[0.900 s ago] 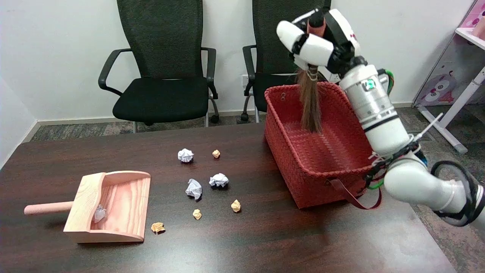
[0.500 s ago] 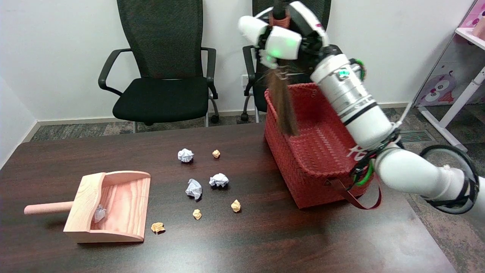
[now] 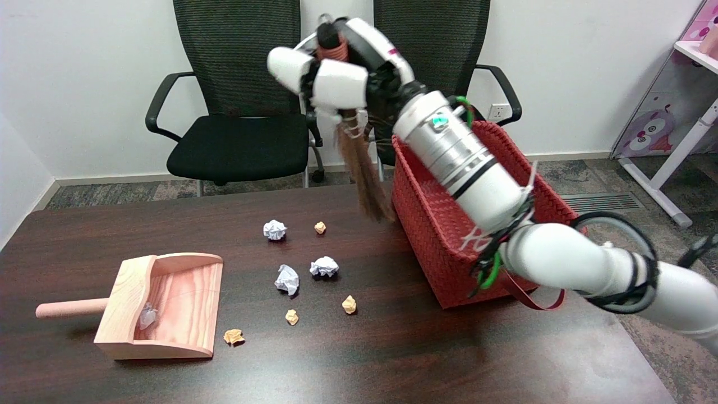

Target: Sweep the paper ball into the dustpan.

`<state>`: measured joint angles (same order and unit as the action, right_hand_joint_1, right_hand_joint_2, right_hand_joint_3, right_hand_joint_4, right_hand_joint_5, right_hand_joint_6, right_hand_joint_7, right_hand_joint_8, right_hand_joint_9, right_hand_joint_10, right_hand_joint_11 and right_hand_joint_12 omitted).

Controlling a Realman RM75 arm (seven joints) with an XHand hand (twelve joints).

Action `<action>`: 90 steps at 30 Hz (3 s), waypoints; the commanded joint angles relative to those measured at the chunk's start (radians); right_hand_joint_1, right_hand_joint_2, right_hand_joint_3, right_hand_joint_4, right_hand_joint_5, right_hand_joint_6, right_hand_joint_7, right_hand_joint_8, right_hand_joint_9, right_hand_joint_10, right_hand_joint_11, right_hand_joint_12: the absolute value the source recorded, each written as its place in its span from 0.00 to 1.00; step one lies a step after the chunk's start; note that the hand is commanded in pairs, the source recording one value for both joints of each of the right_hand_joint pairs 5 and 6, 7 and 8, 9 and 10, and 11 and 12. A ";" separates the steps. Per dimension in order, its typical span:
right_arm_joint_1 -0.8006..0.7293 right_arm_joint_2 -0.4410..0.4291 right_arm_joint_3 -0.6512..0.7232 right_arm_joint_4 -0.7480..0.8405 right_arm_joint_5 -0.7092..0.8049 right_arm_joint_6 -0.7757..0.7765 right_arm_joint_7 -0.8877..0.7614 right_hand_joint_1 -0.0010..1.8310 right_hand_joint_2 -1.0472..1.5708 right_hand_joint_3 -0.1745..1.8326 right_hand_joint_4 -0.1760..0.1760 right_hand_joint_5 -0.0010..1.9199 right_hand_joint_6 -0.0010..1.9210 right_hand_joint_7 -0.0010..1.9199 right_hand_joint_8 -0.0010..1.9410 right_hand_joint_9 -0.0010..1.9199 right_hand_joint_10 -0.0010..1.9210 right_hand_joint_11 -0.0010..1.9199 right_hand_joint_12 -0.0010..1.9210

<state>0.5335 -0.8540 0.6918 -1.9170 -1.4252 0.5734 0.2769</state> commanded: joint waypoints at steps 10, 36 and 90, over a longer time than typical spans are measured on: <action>-0.237 -0.384 -0.164 0.082 0.031 0.283 -0.798 0.54 0.95 0.77 1.00 1.00 1.00 1.00 0.99 1.00 1.00 1.00 1.00; -0.305 -0.712 -0.244 0.526 -0.212 0.365 -0.877 0.53 0.83 0.91 1.00 1.00 1.00 1.00 0.99 1.00 1.00 1.00 1.00; -0.087 -0.735 -0.244 0.802 -0.299 0.373 0.624 0.45 0.50 0.84 0.50 1.00 1.00 1.00 0.99 1.00 1.00 1.00 1.00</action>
<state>0.3925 -1.5980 0.4436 -1.1061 -1.7060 0.9522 0.4961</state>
